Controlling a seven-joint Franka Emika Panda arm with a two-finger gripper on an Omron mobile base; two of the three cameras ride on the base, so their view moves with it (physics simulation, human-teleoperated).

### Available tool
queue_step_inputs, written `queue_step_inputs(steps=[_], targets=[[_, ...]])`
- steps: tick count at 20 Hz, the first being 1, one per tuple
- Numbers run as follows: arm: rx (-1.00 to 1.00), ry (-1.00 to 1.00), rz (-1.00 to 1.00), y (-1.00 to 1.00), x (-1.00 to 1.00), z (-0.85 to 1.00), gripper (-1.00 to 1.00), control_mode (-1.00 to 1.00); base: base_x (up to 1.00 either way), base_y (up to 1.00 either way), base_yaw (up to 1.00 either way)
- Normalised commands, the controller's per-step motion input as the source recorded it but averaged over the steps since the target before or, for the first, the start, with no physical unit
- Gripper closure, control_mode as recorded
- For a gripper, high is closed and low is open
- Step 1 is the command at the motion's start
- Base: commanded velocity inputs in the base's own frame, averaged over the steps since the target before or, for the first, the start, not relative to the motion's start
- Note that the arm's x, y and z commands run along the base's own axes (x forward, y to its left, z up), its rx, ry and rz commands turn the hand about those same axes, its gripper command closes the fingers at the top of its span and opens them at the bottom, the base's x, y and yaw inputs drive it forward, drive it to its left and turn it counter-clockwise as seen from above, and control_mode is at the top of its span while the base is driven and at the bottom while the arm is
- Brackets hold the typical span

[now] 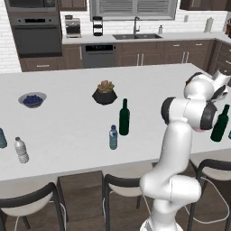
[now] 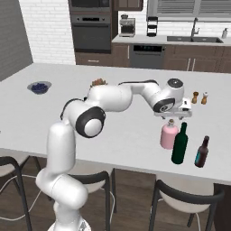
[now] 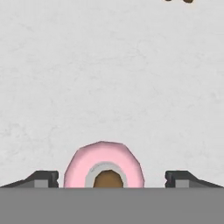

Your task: Move the plastic bottles in the middle to the plastics group, and the glass bottles in the middle to the glass group.

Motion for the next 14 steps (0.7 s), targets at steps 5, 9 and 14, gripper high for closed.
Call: queue_step_inputs(steps=[5, 9, 14], targets=[[0.0, -0.08, 0.05, 0.39, -0.24, 0.09, -1.0, -1.0, 0.0, 0.0, 0.0], [0.02, -0.09, 0.13, 0.46, -0.38, 0.08, -1.0, -1.0, 0.0, 0.0, 0.0], [0.0, 0.0, 0.1, 0.65, -0.17, 0.31, -1.0, -1.0, 0.0, 0.0, 0.0]])
